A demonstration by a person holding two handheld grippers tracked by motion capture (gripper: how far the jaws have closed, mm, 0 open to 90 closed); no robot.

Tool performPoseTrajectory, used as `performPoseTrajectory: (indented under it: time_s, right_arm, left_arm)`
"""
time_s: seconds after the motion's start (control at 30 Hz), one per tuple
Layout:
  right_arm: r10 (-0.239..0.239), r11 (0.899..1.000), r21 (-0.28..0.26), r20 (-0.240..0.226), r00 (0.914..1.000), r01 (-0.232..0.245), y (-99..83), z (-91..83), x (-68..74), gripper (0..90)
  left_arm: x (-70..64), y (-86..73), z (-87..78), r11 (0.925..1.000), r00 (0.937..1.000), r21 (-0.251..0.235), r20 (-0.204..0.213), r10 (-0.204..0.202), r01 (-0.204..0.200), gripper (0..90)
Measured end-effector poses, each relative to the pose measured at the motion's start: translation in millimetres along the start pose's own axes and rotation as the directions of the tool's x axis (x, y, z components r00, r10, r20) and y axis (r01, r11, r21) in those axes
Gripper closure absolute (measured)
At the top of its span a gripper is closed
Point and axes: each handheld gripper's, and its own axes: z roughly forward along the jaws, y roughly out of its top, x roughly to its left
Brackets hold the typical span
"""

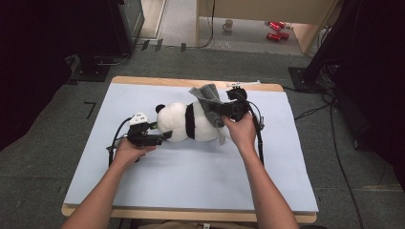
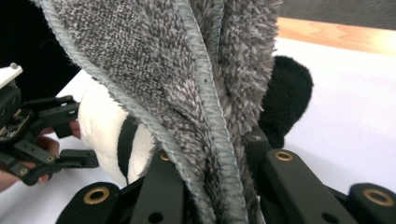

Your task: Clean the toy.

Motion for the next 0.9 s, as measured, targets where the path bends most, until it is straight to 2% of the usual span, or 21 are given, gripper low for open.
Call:
performPoseTrajectory:
  time_s: [0.07,0.17,0.23,0.27,0.33,0.43,0.53,0.6,0.67,0.8,0.83,0.9]
  right_arm:
    - [0.012,1.000,-0.011,0.004,0.9999,-0.012,1.0,2.4,-0.8,77.0]
    - [0.035,0.999,-0.018,-0.007,0.9994,-0.035,3.0,2.5,-0.8,77.2]
    - [0.030,0.999,-0.024,-0.012,0.9995,-0.031,6.5,-1.7,3.6,77.2]
    - [0.033,0.999,-0.027,-0.014,0.9994,-0.033,9.4,-5.6,6.3,77.3]
    - [0.050,0.997,-0.053,-0.044,0.9978,-0.052,15.2,-12.8,12.8,77.3]
    - [0.015,0.998,-0.056,-0.064,0.9979,-0.019,22.3,-16.9,31.2,77.3]
    - [-0.033,0.998,-0.053,-0.084,0.9959,0.029,24.8,-13.6,53.9,77.3]
    - [-0.044,0.998,-0.042,-0.110,0.9930,0.039,24.2,-6.1,66.6,77.3]
    - [-0.052,0.999,-0.016,-0.133,0.9898,0.050,22.9,5.7,78.3,77.3]
    - [-0.067,0.996,0.056,-0.148,0.9866,0.076,16.3,36.6,98.9,77.3]
    - [-0.062,0.994,0.075,-0.147,0.9872,0.074,14.7,44.7,102.1,77.3]
    - [-0.056,0.992,0.103,-0.137,0.9890,0.071,13.0,58.9,105.5,77.3]
  left_arm:
    - [1.3,-1.0,2.0,0.9996,0.9996,-0.008,0.000,-0.027,0.027,34.4]
    - [0.3,0.8,1.9,0.9970,0.9969,-0.005,-0.014,-0.078,0.078,49.1]
    - [-3.7,3.5,-1.0,0.9978,0.9970,-0.001,-0.041,-0.066,0.066,59.2]
    - [-4.6,4.9,-2.2,0.9971,0.9964,0.003,-0.037,-0.077,0.077,61.9]
    - [-5.7,7.2,-4.6,0.9938,0.9937,0.008,-0.012,-0.111,0.111,65.6]
    - [-8.8,10.2,-11.5,0.9930,0.9932,0.025,0.016,-0.116,0.115,67.0]
    - [-13.9,13.4,-22.8,0.9927,0.9916,0.032,0.053,-0.118,0.116,67.1]
    - [-16.4,13.2,-29.9,0.9866,0.9843,0.061,0.083,-0.156,0.151,67.0]
    - [-19.0,10.8,-34.2,0.9827,0.9806,0.072,0.084,-0.177,0.171,66.1]
    - [-21.8,7.8,-28.7,0.9840,0.9856,0.073,0.035,-0.165,0.162,63.0]
    - [-22.3,7.5,-27.3,0.9868,0.9892,0.074,0.016,-0.146,0.144,62.4]
    - [-21.3,7.2,-25.5,0.9889,0.9918,0.077,0.000,-0.128,0.127,61.9]
